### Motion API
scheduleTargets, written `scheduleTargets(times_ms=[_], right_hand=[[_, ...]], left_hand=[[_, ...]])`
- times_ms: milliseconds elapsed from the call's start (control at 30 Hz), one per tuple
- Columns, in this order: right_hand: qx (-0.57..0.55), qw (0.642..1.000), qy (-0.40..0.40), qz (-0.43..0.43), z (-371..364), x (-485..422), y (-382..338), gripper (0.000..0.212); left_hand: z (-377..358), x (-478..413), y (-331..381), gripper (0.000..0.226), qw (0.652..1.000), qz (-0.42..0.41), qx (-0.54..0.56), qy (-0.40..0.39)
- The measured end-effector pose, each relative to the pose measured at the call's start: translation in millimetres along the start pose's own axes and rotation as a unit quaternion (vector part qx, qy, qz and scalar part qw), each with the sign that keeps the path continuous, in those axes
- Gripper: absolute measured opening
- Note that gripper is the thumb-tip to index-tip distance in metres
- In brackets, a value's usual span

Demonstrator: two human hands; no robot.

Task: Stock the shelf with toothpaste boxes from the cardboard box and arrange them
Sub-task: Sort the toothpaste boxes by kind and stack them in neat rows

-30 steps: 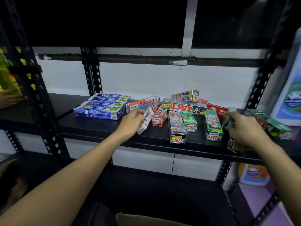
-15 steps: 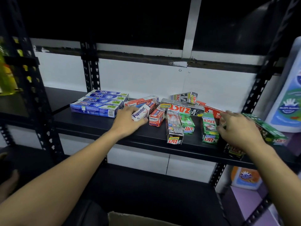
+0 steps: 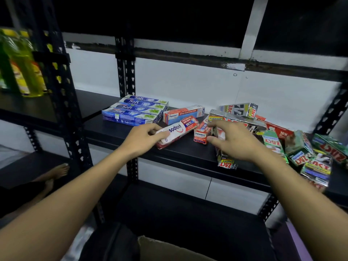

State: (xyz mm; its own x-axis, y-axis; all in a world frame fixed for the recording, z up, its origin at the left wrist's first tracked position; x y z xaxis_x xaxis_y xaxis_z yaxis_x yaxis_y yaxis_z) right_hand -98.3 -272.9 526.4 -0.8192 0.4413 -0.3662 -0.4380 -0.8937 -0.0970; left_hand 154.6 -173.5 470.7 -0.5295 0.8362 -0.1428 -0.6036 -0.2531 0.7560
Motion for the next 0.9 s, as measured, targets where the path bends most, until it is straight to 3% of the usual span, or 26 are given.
scheduleTargets(times_ms=[200,333,667,800,900], right_hand=[[0.010,0.996,-0.090,0.008,-31.5,-42.0,-3.0,0.052],[0.047,0.988,-0.147,-0.005,-42.5,-47.0,3.5,0.055],[0.081,0.993,-0.082,0.012,-28.7,-39.1,14.8,0.026],[0.021,1.000,-0.022,-0.001,-20.2,-45.2,19.2,0.022],[-0.016,1.000,0.009,-0.011,-14.4,-54.8,21.7,0.014]], left_hand=[[4.4,9.3,-3.4,0.045,0.998,-0.034,0.040,0.024],[1.6,13.3,-2.0,0.055,0.998,-0.060,0.005,0.026],[32.7,-6.4,-12.7,0.039,0.998,-0.010,-0.010,-0.060],[35.7,-11.9,-8.1,0.040,0.994,-0.063,-0.094,-0.005],[43.4,-18.0,-8.5,0.040,0.982,-0.137,-0.088,0.095]])
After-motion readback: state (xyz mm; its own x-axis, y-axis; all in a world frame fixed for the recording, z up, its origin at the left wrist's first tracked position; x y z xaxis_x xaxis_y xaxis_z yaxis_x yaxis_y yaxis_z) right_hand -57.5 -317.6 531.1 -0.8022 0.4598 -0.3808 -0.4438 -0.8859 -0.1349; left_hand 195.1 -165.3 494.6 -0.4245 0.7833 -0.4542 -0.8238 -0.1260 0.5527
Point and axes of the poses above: each hand's wrist, its own x-axis away from the middle knuckle, its own z-axis out of the back of the hand, y = z × x, the point moved 3 cm from there along -x, towards the middle knuckle, and after that the axes turned 12 degrees about z, right-handed, at the moved point
